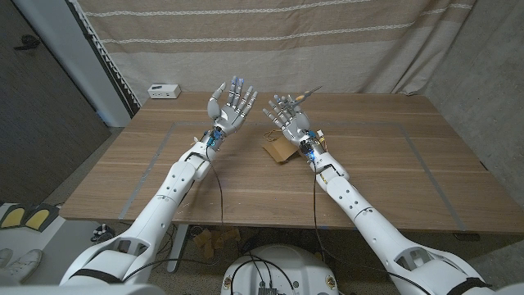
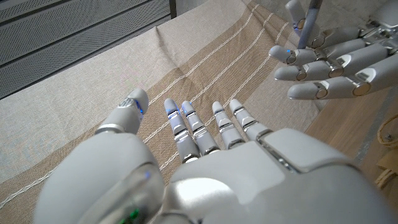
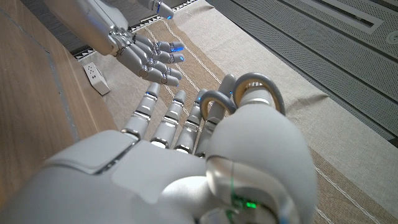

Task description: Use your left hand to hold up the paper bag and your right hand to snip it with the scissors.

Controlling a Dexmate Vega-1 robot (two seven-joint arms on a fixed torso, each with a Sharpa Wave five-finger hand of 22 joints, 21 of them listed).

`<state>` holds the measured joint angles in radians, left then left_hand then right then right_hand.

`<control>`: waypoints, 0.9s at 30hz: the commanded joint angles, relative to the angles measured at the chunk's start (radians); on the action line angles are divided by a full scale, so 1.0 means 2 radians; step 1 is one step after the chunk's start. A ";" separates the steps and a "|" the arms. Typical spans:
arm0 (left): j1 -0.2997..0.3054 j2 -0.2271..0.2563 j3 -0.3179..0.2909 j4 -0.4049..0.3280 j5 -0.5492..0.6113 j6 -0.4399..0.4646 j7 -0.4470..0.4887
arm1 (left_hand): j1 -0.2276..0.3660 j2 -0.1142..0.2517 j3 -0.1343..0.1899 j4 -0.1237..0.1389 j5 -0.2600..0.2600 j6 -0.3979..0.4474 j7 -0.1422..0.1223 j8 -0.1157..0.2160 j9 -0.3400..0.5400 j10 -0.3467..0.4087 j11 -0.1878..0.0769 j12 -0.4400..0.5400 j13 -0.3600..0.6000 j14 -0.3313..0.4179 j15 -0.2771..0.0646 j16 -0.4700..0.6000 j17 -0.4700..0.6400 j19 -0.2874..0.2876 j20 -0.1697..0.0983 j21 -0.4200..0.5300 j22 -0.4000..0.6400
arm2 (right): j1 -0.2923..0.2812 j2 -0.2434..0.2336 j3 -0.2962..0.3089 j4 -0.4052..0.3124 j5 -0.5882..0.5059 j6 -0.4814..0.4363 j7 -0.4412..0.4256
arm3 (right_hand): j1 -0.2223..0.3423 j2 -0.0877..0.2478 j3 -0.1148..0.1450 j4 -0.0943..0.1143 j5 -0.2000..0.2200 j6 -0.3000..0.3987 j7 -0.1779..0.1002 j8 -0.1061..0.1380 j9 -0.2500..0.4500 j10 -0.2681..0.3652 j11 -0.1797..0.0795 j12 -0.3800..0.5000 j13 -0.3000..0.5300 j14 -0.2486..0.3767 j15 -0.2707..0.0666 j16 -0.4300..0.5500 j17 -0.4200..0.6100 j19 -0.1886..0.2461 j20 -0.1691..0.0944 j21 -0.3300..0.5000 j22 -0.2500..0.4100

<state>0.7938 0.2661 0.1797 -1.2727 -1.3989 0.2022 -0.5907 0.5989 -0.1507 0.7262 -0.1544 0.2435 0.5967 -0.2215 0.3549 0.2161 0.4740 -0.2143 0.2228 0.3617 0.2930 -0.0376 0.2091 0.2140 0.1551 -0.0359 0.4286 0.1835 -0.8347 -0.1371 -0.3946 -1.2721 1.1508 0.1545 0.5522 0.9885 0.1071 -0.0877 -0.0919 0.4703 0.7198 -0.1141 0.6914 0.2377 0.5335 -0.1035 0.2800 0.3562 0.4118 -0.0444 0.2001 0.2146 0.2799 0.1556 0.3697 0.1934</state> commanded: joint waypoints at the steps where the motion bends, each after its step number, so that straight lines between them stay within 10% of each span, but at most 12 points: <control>1: -0.001 0.002 0.000 0.002 0.001 0.001 -0.004 | 0.000 0.000 0.000 0.000 -0.003 0.005 0.000 0.000 0.003 0.002 0.000 0.002 0.001 0.000 -0.085 0.002 0.001 0.006 -0.028 -0.002 0.002 | 0.004 -0.008 -0.002 -0.001 -0.016 -0.002 0.005 | 0.001 0.007 -0.006 -0.002 0.004 0.028 -0.010 -0.005 -0.014 -0.005 0.001 -0.002 -0.009 -0.015 -0.023 -0.003 -0.001 -0.006 0.001 -0.005 0.001; 12: -0.003 0.001 0.000 0.005 0.001 0.002 -0.006 | 0.000 -0.001 0.000 0.000 -0.003 0.008 0.000 0.001 0.003 0.002 0.000 0.002 0.001 0.001 -0.085 0.002 0.001 0.006 -0.028 -0.003 0.002 | 0.002 -0.029 -0.011 -0.025 -0.047 0.001 -0.032 | 0.012 -0.002 -0.018 -0.008 0.008 0.183 0.034 0.055 0.002 0.031 -0.004 0.009 -0.038 -0.008 -0.016 0.002 -0.006 -0.001 0.000 -0.014 0.001; 24: -0.008 -0.001 -0.001 0.016 0.002 0.000 -0.013 | -0.001 0.000 0.000 0.000 -0.003 0.011 0.000 0.002 0.003 0.002 0.000 0.002 0.001 0.001 -0.085 0.002 0.001 0.006 -0.027 -0.003 0.002 | 0.004 -0.031 -0.016 -0.029 -0.055 0.005 -0.049 | 0.000 -0.010 -0.032 -0.001 0.007 0.208 0.042 0.072 0.004 0.047 -0.008 0.013 -0.046 0.002 -0.014 0.004 -0.006 0.003 0.006 -0.018 0.001; 27: -0.008 -0.001 -0.002 0.018 0.002 0.001 -0.014 | -0.001 0.000 0.000 0.000 -0.003 0.012 0.000 0.002 0.003 0.002 0.000 0.002 0.001 0.000 -0.085 0.002 0.001 0.006 -0.027 -0.004 0.002 | 0.004 -0.029 -0.016 -0.029 -0.055 0.007 -0.054 | -0.001 -0.010 -0.036 0.001 0.007 0.240 0.053 0.095 0.016 0.068 -0.015 0.020 -0.051 0.005 -0.017 0.005 -0.005 0.002 0.006 -0.021 0.002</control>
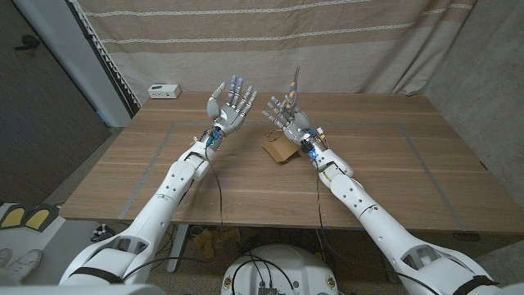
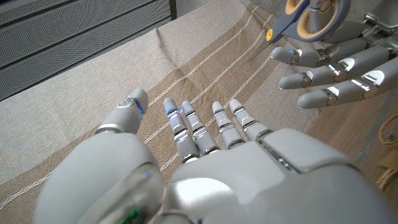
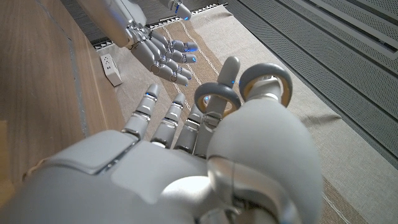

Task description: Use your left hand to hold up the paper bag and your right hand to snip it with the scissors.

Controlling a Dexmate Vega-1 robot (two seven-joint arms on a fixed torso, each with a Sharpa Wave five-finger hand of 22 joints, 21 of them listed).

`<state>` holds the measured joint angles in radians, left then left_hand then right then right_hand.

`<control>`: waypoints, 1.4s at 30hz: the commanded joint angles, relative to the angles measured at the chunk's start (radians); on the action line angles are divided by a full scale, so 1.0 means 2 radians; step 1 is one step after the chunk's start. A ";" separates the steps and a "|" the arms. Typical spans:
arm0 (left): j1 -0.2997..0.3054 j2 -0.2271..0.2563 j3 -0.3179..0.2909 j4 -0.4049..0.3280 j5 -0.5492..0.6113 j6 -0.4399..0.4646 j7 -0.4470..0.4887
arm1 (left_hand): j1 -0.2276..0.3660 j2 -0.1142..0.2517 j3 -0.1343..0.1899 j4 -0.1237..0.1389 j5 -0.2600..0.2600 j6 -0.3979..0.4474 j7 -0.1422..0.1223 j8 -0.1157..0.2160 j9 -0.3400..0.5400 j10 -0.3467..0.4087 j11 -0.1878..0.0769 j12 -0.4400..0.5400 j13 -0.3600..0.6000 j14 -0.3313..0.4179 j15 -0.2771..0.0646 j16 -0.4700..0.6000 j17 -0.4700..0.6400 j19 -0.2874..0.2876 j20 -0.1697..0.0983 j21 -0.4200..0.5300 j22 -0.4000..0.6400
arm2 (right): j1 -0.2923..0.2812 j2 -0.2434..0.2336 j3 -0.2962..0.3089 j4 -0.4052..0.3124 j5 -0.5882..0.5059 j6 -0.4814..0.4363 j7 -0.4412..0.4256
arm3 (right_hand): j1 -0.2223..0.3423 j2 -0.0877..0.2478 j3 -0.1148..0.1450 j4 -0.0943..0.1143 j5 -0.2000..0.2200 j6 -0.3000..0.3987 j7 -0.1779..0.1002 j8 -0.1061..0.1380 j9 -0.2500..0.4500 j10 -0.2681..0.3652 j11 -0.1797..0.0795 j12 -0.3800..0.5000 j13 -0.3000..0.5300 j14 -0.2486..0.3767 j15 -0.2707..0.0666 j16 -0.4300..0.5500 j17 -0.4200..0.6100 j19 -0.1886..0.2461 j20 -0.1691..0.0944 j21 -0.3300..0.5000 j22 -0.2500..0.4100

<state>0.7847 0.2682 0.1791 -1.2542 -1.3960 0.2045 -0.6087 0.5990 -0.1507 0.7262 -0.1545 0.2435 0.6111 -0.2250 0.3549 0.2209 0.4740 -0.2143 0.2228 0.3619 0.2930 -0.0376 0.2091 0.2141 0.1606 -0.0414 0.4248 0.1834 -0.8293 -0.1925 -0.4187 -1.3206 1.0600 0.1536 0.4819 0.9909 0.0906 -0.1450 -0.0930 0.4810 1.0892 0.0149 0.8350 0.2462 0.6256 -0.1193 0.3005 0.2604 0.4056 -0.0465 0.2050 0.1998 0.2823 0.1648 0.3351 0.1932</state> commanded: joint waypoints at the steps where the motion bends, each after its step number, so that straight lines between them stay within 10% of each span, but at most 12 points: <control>1: -0.004 -0.002 -0.002 0.010 0.000 0.000 -0.006 | -0.001 0.000 0.000 0.000 -0.003 0.005 0.002 0.002 0.001 0.002 0.000 0.002 0.001 0.000 -0.085 0.002 0.001 0.004 -0.024 -0.002 0.002 | 0.000 -0.001 -0.005 -0.006 -0.011 0.008 -0.022 | -0.002 -0.002 -0.008 0.002 0.001 0.061 -0.010 0.025 0.010 0.024 -0.009 0.011 -0.004 0.008 -0.017 0.002 0.002 0.000 0.002 -0.004 0.002; 25: 0.010 0.003 -0.012 -0.004 -0.002 -0.004 -0.002 | -0.001 0.000 0.000 0.000 -0.003 0.017 0.002 0.005 0.001 0.004 0.000 0.003 0.000 0.001 -0.085 0.002 0.001 0.004 -0.024 -0.003 0.002 | 0.016 0.036 0.000 0.054 0.009 0.030 0.032 | 0.015 -0.003 -0.014 -0.004 0.011 -0.034 -0.030 0.055 0.076 0.021 -0.012 0.008 -0.008 0.004 -0.035 0.000 0.004 0.001 -0.009 -0.013 0.003; 33: 0.017 0.004 -0.011 -0.014 -0.003 -0.007 -0.001 | -0.001 0.001 0.000 0.000 -0.003 0.020 0.002 0.006 0.001 0.005 0.000 0.003 0.000 0.001 -0.085 0.002 0.001 0.004 -0.024 -0.004 0.002 | 0.006 0.035 0.005 0.043 0.010 0.032 0.025 | 0.008 0.002 -0.018 0.003 0.014 0.006 -0.009 0.113 0.120 0.053 -0.018 0.020 -0.009 0.027 -0.046 0.009 0.007 0.008 -0.008 -0.014 0.004; 42: 0.022 0.004 -0.008 -0.023 -0.003 -0.009 0.003 | -0.001 0.001 0.000 0.000 -0.004 0.023 0.002 0.006 0.001 0.005 0.000 0.004 0.000 0.001 -0.085 0.002 0.001 0.004 -0.024 -0.004 0.002 | -0.006 0.024 0.006 0.024 0.006 0.032 0.020 | 0.005 -0.003 -0.024 0.004 0.016 -0.072 -0.032 0.092 0.111 0.039 -0.012 0.016 -0.006 0.036 -0.048 0.011 0.008 0.014 -0.006 -0.015 0.004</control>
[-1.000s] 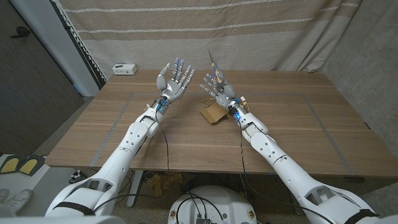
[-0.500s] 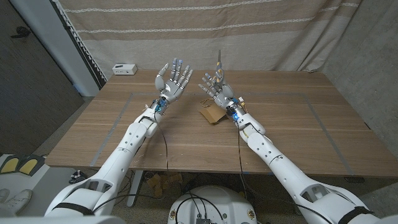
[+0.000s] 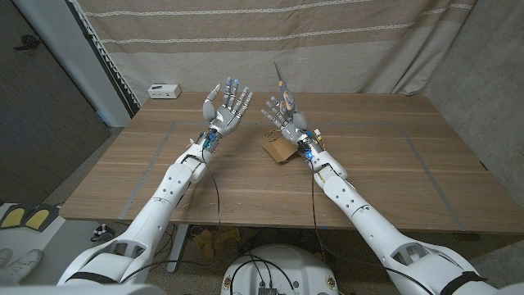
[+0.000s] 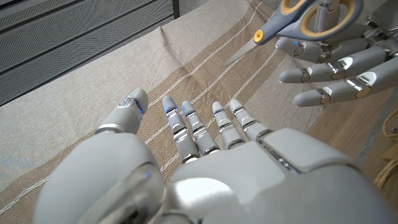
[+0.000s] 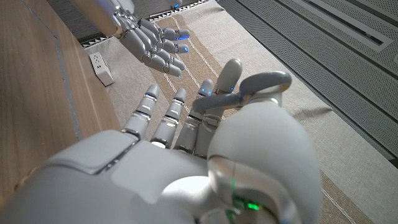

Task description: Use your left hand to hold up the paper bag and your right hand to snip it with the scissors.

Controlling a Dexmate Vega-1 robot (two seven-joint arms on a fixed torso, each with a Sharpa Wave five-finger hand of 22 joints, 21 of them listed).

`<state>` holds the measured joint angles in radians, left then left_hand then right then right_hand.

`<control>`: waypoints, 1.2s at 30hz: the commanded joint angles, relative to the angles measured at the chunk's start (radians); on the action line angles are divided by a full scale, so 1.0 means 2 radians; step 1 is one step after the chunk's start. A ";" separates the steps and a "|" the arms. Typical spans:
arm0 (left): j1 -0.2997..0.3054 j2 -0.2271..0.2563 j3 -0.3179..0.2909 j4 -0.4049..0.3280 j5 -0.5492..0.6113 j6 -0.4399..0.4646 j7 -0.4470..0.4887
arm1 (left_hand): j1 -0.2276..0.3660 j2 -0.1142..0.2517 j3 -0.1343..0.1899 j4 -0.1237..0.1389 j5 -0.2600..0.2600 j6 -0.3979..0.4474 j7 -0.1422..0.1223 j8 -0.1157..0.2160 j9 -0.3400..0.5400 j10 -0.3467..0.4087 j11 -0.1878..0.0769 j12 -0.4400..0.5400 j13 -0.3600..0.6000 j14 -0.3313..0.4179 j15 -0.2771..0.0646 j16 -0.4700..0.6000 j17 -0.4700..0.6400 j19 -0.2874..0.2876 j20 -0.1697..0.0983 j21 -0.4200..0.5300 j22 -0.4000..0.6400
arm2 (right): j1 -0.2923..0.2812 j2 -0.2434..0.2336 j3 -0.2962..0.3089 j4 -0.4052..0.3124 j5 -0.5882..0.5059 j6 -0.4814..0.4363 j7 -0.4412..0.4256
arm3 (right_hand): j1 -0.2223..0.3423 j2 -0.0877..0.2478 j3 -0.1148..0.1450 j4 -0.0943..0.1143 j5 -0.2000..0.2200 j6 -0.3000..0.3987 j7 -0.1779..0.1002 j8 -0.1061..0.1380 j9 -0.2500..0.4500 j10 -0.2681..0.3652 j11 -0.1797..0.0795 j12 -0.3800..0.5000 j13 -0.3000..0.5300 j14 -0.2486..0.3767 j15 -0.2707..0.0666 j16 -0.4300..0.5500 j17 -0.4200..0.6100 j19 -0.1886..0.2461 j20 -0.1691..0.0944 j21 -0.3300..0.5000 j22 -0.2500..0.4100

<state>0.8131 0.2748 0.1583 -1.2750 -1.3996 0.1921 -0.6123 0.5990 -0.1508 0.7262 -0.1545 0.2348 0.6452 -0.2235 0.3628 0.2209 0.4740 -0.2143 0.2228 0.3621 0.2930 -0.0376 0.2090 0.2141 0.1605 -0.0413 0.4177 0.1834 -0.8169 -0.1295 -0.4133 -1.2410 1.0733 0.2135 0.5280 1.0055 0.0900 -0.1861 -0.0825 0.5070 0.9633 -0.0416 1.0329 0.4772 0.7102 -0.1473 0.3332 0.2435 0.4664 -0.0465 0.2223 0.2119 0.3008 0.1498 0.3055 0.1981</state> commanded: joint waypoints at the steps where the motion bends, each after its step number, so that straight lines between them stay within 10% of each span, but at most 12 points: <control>1: 0.008 0.000 0.003 -0.014 -0.001 -0.003 0.005 | -0.001 0.001 0.000 0.000 0.001 0.006 0.001 0.003 0.001 0.005 0.000 0.004 0.000 0.001 -0.085 0.002 0.001 0.004 -0.023 -0.001 0.002 | -0.013 -0.007 0.004 -0.017 0.001 0.002 -0.002 | -0.002 -0.003 -0.004 -0.002 0.003 -0.008 -0.003 -0.007 -0.006 -0.003 0.002 -0.001 0.002 0.006 -0.047 0.002 0.002 0.005 0.001 -0.001 0.001; 19: 0.023 0.008 0.003 -0.037 -0.005 -0.008 0.011 | -0.001 0.002 0.000 0.000 0.000 0.017 0.001 0.005 0.000 0.007 0.000 0.004 -0.001 0.001 -0.085 0.002 0.001 0.005 -0.023 -0.002 0.002 | -0.012 -0.003 0.003 -0.003 0.004 0.012 0.020 | -0.002 -0.003 -0.007 -0.001 0.005 -0.025 -0.009 -0.019 -0.031 -0.013 0.003 -0.002 0.007 0.004 -0.046 0.000 0.002 0.005 0.005 -0.004 0.001; 23: 0.024 0.010 0.003 -0.039 -0.005 -0.009 0.011 | -0.001 0.002 0.000 0.000 0.000 0.020 0.001 0.005 0.000 0.008 0.000 0.005 -0.001 0.001 -0.085 0.002 0.001 0.005 -0.023 -0.002 0.002 | -0.010 -0.003 0.002 -0.001 0.002 0.014 0.025 | -0.012 0.003 -0.011 0.005 0.006 -0.078 -0.015 -0.060 -0.061 -0.025 0.002 -0.003 0.009 -0.001 -0.042 -0.004 0.000 0.005 0.007 -0.007 0.001; 36: 0.022 0.010 0.007 -0.038 -0.006 -0.009 0.008 | -0.001 0.002 0.001 0.000 0.000 0.034 0.001 0.008 -0.001 0.012 0.000 0.006 -0.001 0.001 -0.085 0.002 0.001 0.006 -0.023 -0.004 0.002 | -0.011 -0.007 0.004 -0.004 -0.001 0.017 0.028 | -0.013 0.005 -0.015 0.005 0.008 -0.107 -0.017 -0.106 -0.099 -0.046 0.005 -0.006 0.003 -0.011 -0.037 -0.009 -0.003 0.000 0.012 -0.013 0.000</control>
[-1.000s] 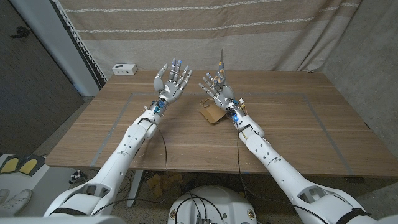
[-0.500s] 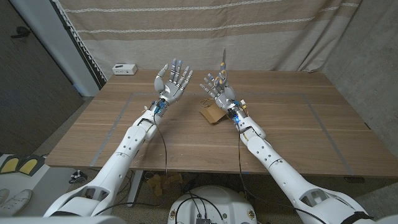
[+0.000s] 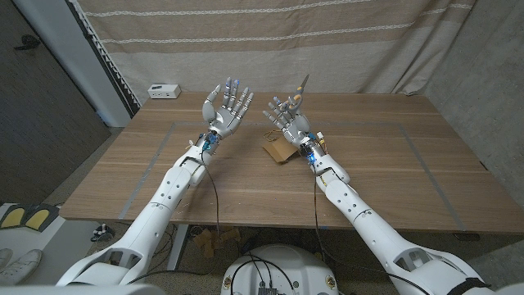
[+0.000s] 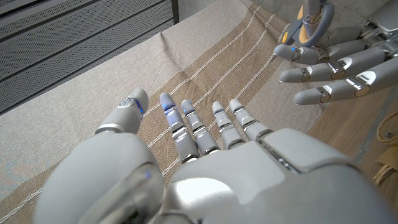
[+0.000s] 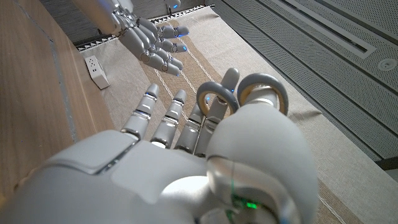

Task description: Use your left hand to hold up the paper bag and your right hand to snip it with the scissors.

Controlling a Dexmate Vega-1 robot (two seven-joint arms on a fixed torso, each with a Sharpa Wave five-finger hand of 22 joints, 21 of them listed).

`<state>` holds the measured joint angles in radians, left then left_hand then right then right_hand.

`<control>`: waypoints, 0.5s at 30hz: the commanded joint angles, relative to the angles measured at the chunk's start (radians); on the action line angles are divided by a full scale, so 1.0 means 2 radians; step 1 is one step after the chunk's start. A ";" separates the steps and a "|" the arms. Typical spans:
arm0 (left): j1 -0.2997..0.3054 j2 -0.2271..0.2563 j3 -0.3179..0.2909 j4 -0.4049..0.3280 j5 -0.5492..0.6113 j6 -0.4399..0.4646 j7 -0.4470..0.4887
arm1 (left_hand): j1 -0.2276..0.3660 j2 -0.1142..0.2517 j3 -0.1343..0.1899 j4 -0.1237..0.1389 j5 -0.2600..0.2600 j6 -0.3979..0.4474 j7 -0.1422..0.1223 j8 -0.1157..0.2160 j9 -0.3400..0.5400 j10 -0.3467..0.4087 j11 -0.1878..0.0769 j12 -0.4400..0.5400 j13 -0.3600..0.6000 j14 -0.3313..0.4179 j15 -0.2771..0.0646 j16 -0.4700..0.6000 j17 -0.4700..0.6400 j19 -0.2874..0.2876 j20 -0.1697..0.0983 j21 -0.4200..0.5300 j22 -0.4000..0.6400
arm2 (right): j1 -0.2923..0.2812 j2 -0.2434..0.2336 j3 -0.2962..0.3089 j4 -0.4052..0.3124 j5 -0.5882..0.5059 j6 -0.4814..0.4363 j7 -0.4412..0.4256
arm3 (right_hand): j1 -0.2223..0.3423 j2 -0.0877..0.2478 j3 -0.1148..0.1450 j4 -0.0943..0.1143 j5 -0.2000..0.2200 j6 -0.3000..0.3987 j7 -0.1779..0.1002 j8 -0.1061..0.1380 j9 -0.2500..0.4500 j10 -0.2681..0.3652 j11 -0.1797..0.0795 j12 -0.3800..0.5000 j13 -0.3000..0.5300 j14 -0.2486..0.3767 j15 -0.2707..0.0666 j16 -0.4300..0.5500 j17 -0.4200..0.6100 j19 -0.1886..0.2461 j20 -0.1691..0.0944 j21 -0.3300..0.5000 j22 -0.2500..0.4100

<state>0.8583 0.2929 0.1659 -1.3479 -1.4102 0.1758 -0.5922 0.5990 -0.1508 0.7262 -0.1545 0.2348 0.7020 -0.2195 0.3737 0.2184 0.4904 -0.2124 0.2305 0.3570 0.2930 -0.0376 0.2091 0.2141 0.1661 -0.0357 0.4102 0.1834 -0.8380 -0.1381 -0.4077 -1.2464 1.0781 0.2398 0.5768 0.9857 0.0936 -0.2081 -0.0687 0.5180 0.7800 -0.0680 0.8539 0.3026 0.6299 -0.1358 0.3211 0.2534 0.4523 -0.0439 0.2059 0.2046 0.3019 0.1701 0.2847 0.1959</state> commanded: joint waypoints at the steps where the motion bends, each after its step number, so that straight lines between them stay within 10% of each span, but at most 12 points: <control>1: -0.001 0.001 0.003 0.000 -0.001 -0.001 -0.003 | -0.001 0.002 0.001 0.000 0.000 0.006 -0.001 0.003 0.000 0.004 -0.001 0.002 0.001 0.001 -0.085 0.002 0.001 0.004 -0.026 0.000 0.002 | -0.001 -0.005 0.001 -0.004 -0.005 0.004 0.001 | -0.002 0.003 -0.004 -0.002 0.002 -0.019 -0.006 -0.022 -0.016 -0.011 0.000 -0.002 -0.003 -0.006 -0.035 -0.002 0.000 0.000 0.003 -0.004 0.001; 15: 0.002 0.001 0.004 0.000 0.000 -0.003 -0.003 | 0.001 0.003 0.002 -0.001 -0.002 0.028 -0.001 0.007 -0.002 0.012 -0.001 0.005 0.000 0.002 -0.085 0.003 0.000 0.007 -0.027 -0.002 0.003 | 0.011 -0.011 -0.005 0.011 -0.019 0.011 0.017 | 0.004 0.007 -0.007 -0.006 0.003 -0.073 -0.047 -0.093 -0.060 -0.009 0.004 0.004 -0.016 -0.043 -0.014 -0.010 -0.004 -0.016 0.004 -0.016 0.001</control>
<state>0.8584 0.2935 0.1724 -1.3491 -1.4114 0.1742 -0.5959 0.5990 -0.1508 0.7263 -0.1545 0.2348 0.7452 -0.2234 0.3816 0.2136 0.5048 -0.2125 0.2305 0.3572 0.2930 -0.0376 0.2090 0.2141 0.1696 -0.0394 0.4064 0.1834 -0.8306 -0.1504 -0.4100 -1.2431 1.0621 0.2525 0.5913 0.9937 0.1018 -0.2159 -0.0765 0.5180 0.6439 -0.1578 0.6793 0.1862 0.6052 -0.1351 0.3197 0.2229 0.3781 -0.0413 0.1884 0.1950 0.2748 0.1788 0.2583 0.1952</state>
